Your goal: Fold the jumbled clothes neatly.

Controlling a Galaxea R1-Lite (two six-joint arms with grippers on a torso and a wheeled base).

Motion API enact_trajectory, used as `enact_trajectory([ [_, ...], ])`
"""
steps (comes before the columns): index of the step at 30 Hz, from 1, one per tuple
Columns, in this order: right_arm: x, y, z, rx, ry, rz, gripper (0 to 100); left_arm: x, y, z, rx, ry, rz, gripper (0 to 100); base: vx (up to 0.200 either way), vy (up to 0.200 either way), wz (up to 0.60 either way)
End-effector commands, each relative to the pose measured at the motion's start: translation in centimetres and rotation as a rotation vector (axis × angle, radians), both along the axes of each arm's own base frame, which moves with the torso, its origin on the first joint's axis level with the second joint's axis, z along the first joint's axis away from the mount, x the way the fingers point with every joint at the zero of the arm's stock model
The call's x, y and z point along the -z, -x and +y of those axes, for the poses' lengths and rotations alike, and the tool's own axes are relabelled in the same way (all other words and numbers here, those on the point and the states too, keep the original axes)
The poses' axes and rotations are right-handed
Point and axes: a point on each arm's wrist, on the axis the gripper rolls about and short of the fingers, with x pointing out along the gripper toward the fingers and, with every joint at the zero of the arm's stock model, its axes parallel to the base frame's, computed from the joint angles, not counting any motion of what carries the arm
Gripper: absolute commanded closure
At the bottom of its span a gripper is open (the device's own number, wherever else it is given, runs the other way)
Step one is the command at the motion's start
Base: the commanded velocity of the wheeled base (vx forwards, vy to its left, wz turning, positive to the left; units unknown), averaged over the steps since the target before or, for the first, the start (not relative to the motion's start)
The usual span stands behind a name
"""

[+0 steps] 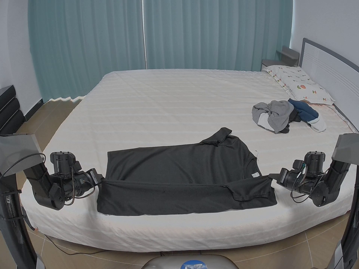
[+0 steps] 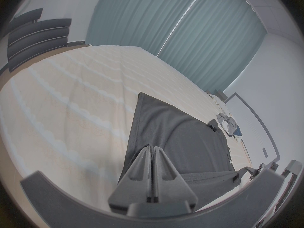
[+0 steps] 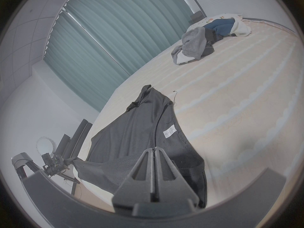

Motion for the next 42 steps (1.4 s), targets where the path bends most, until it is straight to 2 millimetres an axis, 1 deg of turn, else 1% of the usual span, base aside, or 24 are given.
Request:
enact_trajectory([
  [1,2.0,-0.9,0.4,-0.01,-0.002,0.035,100,1.5,-1.0,-0.3,-0.002,0.013,0.023,100,0.0,0.0,0.0],
  [6,2.7,-1.7,0.6,-0.001,0.002,0.034,100,1.9,-1.7,-0.2,-0.022,0.018,0.023,100,0.0,0.0,0.0],
  [7,3.2,-2.3,0.6,0.017,0.012,0.03,100,2.2,-2.1,-0.2,-0.038,0.013,0.023,100,0.0,0.0,0.0],
  [12,4.2,-3.4,1.2,0.024,0.019,0.026,100,2.6,-2.5,-0.1,-0.055,0.017,0.025,100,0.0,0.0,0.0],
  [15,4.4,-4.0,1.7,0.019,0.014,0.015,100,2.9,-2.9,-0.1,-0.064,0.027,0.023,100,0.0,0.0,0.0],
  [20,4.5,-5.0,2.2,0.035,0.009,-0.003,100,3.5,-3.0,-0.1,-0.066,0.031,0.038,100,0.0,0.0,0.0],
  [24,5.1,-5.5,2.2,0.049,0.011,-0.003,100,3.8,-3.3,-0.1,-0.07,0.031,0.036,100,0.0,0.0,0.0],
  [30,5.8,-5.6,2.0,0.055,0.009,0.008,100,3.9,-3.5,-0.1,-0.089,0.03,0.038,100,0.0,0.0,0.0],
  [31,5.8,-5.6,2.1,0.052,0.009,0.008,0,3.9,-3.6,-0.1,-0.099,0.036,0.037,0,0.0,0.0,0.0],
  [33,5.7,-5.6,2.2,0.051,0.007,0.004,0,3.9,-3.6,-0.1,-0.107,0.047,0.039,0,0.0,0.0,0.0],
  [36,4.6,-5.7,2.2,0.064,-0.017,-0.023,0,3.9,-3.5,-0.2,-0.108,0.05,0.043,0,0.0,0.0,0.0],
  [38,3.1,-5.7,2.2,0.081,-0.049,-0.048,0,4.0,-3.3,-0.2,-0.11,0.053,0.05,0,0.0,0.0,0.0],
  [39,3.1,-5.7,2.2,0.081,-0.049,-0.048,0,4.0,-3.3,-0.2,-0.11,0.053,0.05,0,0.0,0.0,0.0],
  [40,1.6,-5.4,2.0,0.1,-0.079,-0.061,0,3.9,-3.3,0.0,-0.125,0.069,0.052,0,0.0,0.0,0.0],
  [42,0.6,-4.7,1.9,0.112,-0.101,-0.053,0,3.8,-3.3,0.1,-0.147,0.101,0.055,0,0.0,0.0,0.0],
])
